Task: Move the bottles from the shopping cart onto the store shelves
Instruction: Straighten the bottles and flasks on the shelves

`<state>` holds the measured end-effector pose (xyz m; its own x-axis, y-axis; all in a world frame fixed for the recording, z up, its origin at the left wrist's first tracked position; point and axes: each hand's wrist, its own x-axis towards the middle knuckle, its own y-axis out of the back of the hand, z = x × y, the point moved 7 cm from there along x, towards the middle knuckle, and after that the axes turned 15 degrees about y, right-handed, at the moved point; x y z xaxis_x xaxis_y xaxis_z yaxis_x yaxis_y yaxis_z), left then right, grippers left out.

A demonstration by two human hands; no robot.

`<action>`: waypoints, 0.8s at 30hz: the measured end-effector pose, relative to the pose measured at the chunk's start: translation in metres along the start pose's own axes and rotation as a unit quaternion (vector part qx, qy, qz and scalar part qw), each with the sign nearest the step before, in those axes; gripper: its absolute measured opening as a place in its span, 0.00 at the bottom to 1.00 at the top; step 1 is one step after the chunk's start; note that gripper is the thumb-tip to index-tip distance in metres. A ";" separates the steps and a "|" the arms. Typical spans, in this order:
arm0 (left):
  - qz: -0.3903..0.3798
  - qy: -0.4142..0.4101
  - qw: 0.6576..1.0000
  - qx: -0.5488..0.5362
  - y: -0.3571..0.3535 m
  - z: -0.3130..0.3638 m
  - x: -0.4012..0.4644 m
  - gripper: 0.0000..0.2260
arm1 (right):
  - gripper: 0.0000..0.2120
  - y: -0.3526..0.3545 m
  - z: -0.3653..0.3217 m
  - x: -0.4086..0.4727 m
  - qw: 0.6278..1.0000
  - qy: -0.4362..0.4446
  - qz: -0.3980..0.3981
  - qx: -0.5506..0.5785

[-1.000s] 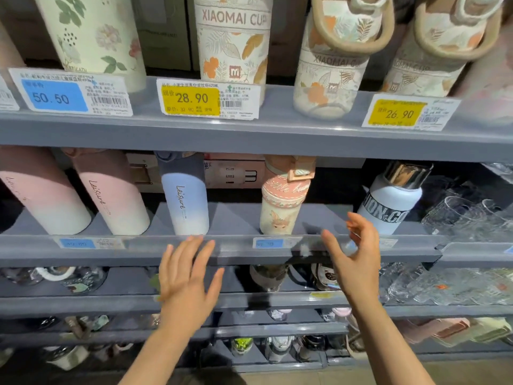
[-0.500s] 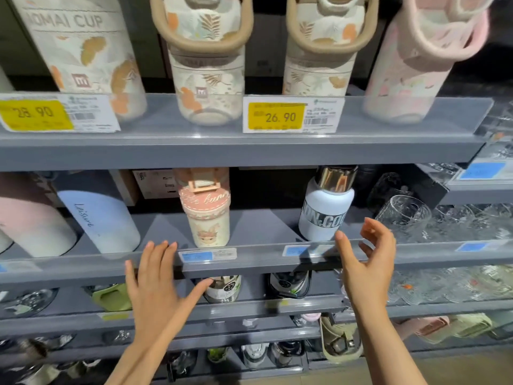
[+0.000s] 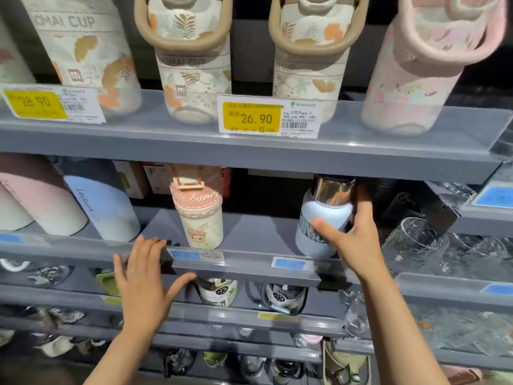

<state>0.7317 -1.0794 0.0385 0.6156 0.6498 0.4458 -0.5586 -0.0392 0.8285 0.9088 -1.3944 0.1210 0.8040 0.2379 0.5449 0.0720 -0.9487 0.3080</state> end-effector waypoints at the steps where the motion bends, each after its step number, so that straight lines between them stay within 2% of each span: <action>1: 0.002 0.001 1.000 0.000 -0.001 -0.001 0.000 0.36 | 0.28 -0.003 0.002 -0.001 1.000 0.006 -0.003 -0.006; 6: 0.001 0.000 1.000 0.005 -0.001 -0.002 0.000 0.39 | 0.35 -0.005 0.003 -0.004 0.998 0.038 0.027 -0.037; 11: 0.002 0.007 1.000 -0.003 0.001 0.002 0.000 0.37 | 0.35 -0.007 -0.009 -0.005 0.980 0.048 0.064 -0.181; 15: 0.001 0.005 1.000 -0.006 0.003 0.003 0.000 0.36 | 0.39 -0.004 -0.017 -0.005 0.964 0.054 0.045 -0.258; 18: 0.000 0.005 1.000 -0.005 0.003 0.003 0.000 0.36 | 0.39 0.010 -0.017 -0.001 0.970 0.048 -0.012 -0.237; 21: -0.007 0.009 1.000 -0.003 0.001 0.001 -0.001 0.37 | 0.33 0.007 -0.016 0.007 0.980 0.062 -0.114 -0.153; 22: -0.010 0.010 1.000 -0.003 0.001 0.001 0.000 0.38 | 0.32 0.004 -0.016 0.010 0.982 0.068 -0.128 -0.118; 24: -0.014 0.011 1.000 -0.003 0.001 0.000 0.000 0.39 | 0.32 0.000 -0.014 0.017 0.990 0.067 -0.106 -0.071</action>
<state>0.7317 -1.0796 0.0393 0.6184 0.6678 0.4144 -0.5448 -0.0158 0.8384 0.9138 -1.3875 0.1416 0.6938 0.4629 0.5517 0.1398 -0.8380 0.5274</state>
